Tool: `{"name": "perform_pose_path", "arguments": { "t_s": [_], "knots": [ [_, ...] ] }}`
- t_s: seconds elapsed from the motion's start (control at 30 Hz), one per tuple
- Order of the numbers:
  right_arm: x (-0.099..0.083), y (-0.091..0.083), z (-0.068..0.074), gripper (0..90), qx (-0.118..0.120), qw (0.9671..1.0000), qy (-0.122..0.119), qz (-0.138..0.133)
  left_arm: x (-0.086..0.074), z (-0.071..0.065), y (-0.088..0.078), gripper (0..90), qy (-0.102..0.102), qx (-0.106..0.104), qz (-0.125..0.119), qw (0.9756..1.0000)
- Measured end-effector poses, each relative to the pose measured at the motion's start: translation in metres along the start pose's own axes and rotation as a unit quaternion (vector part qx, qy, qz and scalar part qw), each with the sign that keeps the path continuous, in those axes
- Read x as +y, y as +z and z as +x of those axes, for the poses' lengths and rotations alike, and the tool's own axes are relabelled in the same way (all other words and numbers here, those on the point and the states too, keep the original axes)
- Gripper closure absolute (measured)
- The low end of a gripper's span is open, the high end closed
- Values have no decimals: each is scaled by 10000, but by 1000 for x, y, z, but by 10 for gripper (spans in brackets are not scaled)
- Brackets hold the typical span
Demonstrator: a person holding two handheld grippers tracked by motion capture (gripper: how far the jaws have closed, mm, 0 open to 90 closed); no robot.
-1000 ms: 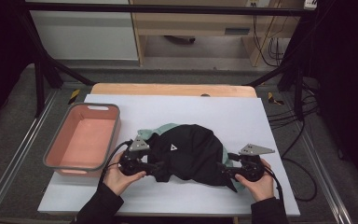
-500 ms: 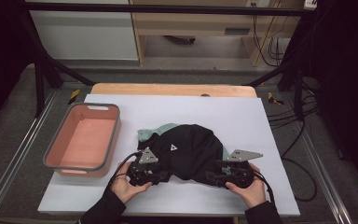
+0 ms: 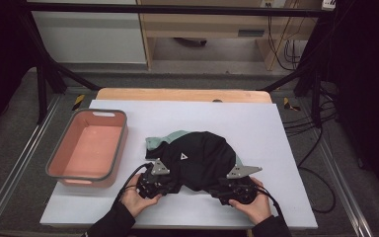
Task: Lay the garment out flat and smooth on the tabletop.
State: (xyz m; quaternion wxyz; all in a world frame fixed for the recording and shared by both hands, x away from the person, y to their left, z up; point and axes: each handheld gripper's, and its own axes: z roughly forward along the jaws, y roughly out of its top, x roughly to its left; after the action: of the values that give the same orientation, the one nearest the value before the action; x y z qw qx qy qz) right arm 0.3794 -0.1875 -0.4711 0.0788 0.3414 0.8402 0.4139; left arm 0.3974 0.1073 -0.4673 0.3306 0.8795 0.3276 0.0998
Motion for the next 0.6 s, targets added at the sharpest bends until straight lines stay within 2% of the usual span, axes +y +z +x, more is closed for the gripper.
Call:
{"name": "perform_pose_path", "arguments": {
  "t_s": [0.2,0.33,0.4,0.43,0.6],
  "knots": [
    [-2,3,-1,612,-221,9996,-184,65,-1,1,-1,857,-15,63,29,10000],
    [-2,3,0,721,-321,9989,-304,128,1,3,-5,871,-47,54,45,10000],
    [-1,2,0,808,-339,9989,-285,150,2,6,-11,873,-83,50,-9,10000],
    [0,0,1,851,-320,9992,-139,171,3,8,-14,873,-110,33,-53,9999],
    [3,-4,3,871,-300,9995,-18,131,8,20,-35,874,-323,25,-413,9986]
  ]
}}
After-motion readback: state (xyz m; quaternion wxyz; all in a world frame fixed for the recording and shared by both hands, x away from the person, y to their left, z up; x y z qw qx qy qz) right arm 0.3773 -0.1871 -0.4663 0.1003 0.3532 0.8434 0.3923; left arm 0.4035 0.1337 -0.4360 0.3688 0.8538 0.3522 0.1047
